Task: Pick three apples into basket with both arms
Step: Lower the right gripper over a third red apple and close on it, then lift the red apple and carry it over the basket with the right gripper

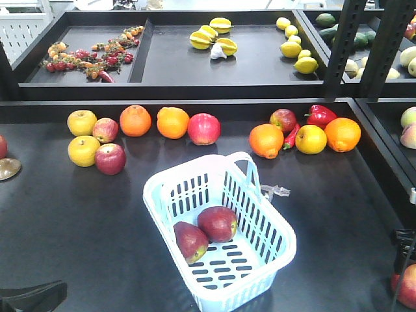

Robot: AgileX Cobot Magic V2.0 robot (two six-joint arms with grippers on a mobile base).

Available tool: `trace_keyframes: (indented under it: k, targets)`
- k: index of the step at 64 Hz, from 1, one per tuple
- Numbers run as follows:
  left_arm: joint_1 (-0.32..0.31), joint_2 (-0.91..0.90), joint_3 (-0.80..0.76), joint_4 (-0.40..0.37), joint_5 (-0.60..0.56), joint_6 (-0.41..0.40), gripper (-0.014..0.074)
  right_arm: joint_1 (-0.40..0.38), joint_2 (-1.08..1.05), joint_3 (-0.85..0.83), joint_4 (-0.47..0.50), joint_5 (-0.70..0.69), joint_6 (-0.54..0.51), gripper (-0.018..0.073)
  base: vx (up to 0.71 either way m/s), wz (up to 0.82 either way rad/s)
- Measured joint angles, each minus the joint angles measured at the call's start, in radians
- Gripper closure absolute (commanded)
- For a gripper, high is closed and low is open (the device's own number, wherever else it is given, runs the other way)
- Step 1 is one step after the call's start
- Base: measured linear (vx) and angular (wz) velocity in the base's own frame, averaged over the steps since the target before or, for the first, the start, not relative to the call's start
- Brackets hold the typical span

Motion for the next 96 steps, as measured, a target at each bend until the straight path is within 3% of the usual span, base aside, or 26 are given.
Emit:
trace_keyframes:
  k: [80, 87, 96]
  targets:
    - [0.0, 0.0, 0.0, 0.0, 0.0, 0.0, 0.0603, 0.0, 0.138, -0.01, -0.063, -0.066, 0.044, -0.0028, 0.0, 0.0]
    - [0.0, 0.0, 0.0, 0.0, 0.0, 0.0, 0.0603, 0.0, 0.138, -0.01, -0.063, -0.066, 0.044, 0.0022, 0.0, 0.0]
    - [0.0, 0.0, 0.0, 0.0, 0.0, 0.0, 0.0603, 0.0, 0.138, -0.01, -0.063, -0.066, 0.044, 0.0182, 0.0, 0.0]
